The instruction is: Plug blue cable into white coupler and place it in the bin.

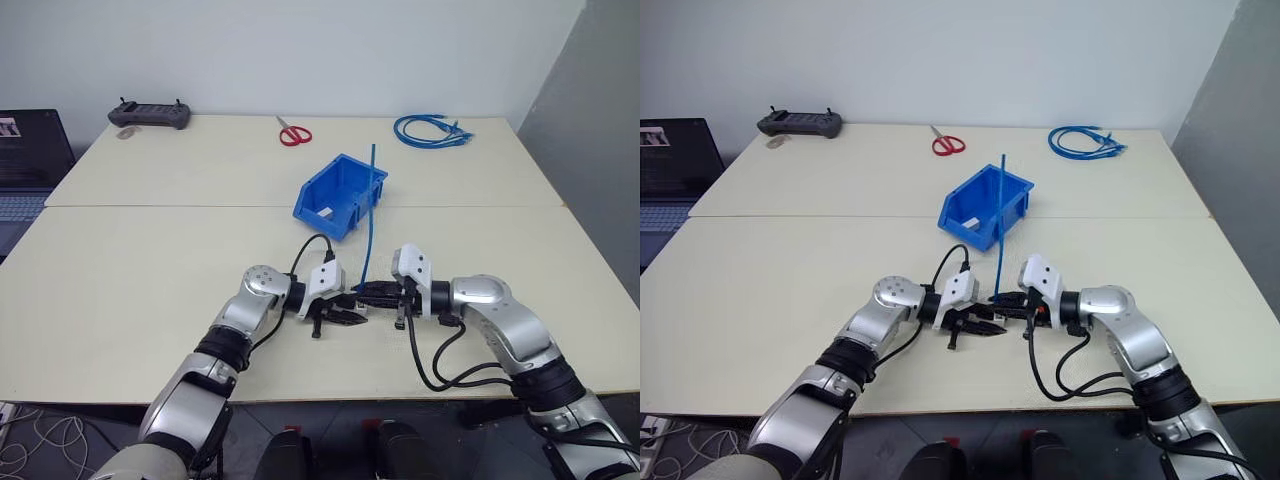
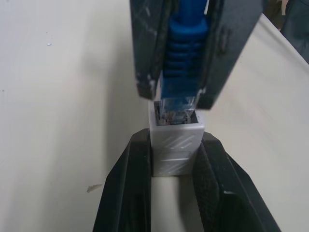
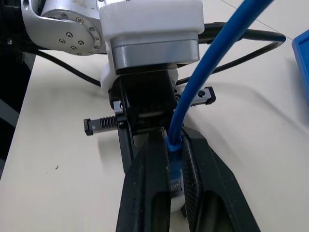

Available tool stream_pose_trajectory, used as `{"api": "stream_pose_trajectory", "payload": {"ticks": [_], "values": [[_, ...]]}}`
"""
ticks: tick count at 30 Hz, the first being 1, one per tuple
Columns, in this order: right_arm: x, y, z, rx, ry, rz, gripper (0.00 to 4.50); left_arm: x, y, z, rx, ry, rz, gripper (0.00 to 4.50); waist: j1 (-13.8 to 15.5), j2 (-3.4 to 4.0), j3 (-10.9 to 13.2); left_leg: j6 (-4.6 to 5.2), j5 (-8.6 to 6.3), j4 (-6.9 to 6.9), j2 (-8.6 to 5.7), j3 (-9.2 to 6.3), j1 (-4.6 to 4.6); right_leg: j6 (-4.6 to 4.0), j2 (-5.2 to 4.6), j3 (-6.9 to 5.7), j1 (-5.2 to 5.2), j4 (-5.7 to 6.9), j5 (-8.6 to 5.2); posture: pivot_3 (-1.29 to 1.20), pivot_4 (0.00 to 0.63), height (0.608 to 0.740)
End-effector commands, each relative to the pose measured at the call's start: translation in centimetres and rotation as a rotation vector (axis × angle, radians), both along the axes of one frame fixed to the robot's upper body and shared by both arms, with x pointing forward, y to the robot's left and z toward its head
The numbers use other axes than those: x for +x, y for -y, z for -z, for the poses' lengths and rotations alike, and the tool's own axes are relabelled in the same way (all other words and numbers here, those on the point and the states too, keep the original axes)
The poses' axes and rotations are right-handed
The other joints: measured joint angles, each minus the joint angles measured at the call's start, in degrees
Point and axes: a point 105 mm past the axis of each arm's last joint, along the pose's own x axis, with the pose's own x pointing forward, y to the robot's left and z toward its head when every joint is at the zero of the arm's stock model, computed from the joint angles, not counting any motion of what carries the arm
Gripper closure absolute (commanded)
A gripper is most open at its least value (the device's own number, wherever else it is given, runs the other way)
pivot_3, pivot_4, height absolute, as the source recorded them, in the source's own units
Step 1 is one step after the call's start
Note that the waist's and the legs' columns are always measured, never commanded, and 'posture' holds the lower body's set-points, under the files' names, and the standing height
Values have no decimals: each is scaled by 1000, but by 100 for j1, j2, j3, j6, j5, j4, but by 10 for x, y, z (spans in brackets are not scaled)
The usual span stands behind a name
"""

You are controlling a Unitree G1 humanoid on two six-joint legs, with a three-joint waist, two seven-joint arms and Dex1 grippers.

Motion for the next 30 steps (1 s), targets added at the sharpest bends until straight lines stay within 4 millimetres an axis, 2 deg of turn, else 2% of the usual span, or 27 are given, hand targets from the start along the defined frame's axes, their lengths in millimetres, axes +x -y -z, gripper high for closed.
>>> {"api": "stream_pose_trajectory", "payload": {"ticks": [1, 8, 16, 17, 18, 20, 21, 23, 26, 30], "values": [[-6, 19, 36, -97, -126, 54, 4415, -5, 7, -10, -34, 27, 43, 3674, 0, 1, -1, 0, 0, 0, -1, 4, 2, 0, 0, 4, 0, 2, 0, 0, 150, 740], [-13, 17, 36, -110, -97, 47, 4415, -4, 7, -11, -30, 28, 46, 3674, 1, 1, -1, 0, 0, 0, -2, 3, 3, 6, 0, 4, 0, 5, -3, 0, 150, 740], [-2, 5, 31, -98, -62, 71, 4415, 1, 9, -17, -41, 48, 35, 3674, -3, 1, -1, 0, 0, 1, -1, 5, 5, 6, 0, 4, 0, 7, -3, 0, 150, 740], [1, 6, 26, -85, -59, 81, 4415, 1, 7, -19, -48, 40, 30, 3336, -7, 1, -1, 0, 0, 1, -1, 6, 8, 6, 1, 4, 0, 9, -3, 0, 150, 740], [4, 8, 21, -66, -59, 96, 4415, 2, 4, -21, -55, 42, 18, 2998, -8, 1, -1, 0, 0, 1, -1, 6, 9, 6, 1, 4, 0, 10, -3, 0, 150, 740], [11, 13, 4, -8, -57, 141, 4415, 2, -4, -24, -69, 41, -21, 2805, -10, 1, -1, 0, 0, 1, 0, 5, 10, 6, 1, 4, 0, 14, -3, 0, 150, 740], [18, 16, -8, 36, -58, 178, 4415, 0, -9, -25, -74, 40, -42, 2459, -13, 0, -1, 0, 0, 1, 1, 5, 10, 6, 1, 5, 0, 15, -3, 0, 150, 740], [30, 22, -31, 112, -63, 244, 4415, -4, -19, -28, -88, 43, -91, 2218, -31, 1, 0, 0, 0, 1, 3, 8, 9, 4, 1, 10, -2, 16, -3, 0, 150, 740], [49, 26, -67, 220, -68, 332, 4415, -2, -35, -46, -169, 59, -254, 1481, -47, 14, 11, -1, 1, 0, 10, 11, 7, -17, -2, 16, -10, 20, 10, 0, 150, 740], [82, 19, -119, 407, -107, 443, 4415, 3, -51, -85, -311, 144, -509, 592, -48, 14, 17, -2, 1, 1, 16, 6, -7, -19, -13, 9, -21, 23, 11, 0, 150, 740]]}}
